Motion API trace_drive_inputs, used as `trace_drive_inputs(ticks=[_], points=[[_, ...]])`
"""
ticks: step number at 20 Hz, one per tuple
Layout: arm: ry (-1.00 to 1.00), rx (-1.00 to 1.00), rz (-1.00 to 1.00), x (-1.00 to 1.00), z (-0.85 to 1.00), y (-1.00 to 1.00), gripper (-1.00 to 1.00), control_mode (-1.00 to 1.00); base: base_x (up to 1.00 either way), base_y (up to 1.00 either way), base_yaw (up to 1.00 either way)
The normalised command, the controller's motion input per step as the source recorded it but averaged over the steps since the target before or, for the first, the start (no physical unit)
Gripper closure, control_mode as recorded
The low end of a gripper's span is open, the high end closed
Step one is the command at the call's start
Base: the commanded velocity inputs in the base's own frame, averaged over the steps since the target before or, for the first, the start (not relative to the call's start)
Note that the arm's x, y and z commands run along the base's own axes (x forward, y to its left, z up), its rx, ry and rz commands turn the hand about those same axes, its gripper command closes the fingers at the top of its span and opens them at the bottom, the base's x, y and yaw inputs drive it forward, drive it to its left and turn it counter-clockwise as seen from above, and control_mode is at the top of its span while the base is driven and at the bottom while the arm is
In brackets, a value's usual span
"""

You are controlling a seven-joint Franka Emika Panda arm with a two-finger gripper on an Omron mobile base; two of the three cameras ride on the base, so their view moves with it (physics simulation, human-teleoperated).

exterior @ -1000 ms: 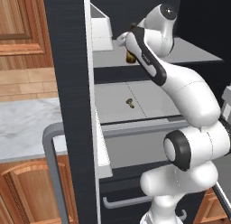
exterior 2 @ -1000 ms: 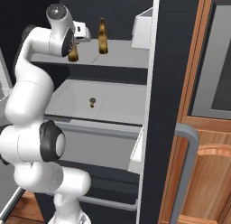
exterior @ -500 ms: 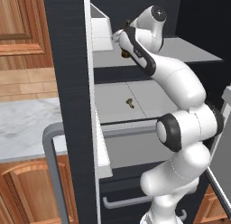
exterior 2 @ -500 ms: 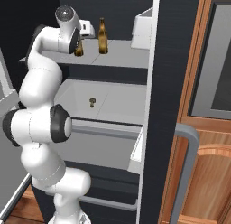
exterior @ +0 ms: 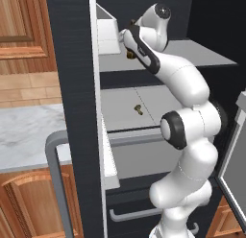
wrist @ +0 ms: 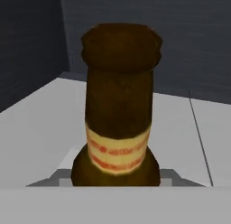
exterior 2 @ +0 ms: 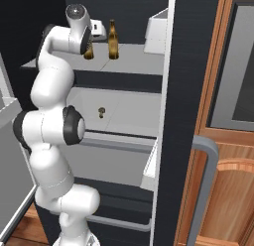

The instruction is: Place the beers on the top shelf of the fridge to keep them out of children's reach, and place the mushroom on lower shelves for easy access.

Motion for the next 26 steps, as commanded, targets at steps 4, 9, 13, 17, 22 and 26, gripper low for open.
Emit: trace_drive_inputs(ticks=[4, 9, 13, 17, 22, 26], points=[[0.00, 0.00, -0.02, 0.01, -0.15, -0.01, -1.00, -1.00, 0.00, 0.00, 0.00], [0.00, 0.00, -0.03, 0.00, -0.03, 0.00, -1.00, -1.00, 0.00, 0.00, 0.00], [0.00, 0.00, -0.03, -0.08, -0.01, 0.00, -1.00, -1.00, 0.00, 0.00, 0.00], [0.01, 0.00, -0.03, -0.48, 0.00, 0.00, -1.00, -1.00, 0.00, 0.00, 0.00], [0.02, -0.01, -0.04, -0.63, -0.19, 0.00, -1.00, -1.00, 0.00, 0.00, 0.00], [-0.03, 0.00, -0.01, -0.66, -0.65, -0.01, -1.00, -1.00, 0.00, 0.00, 0.00]])
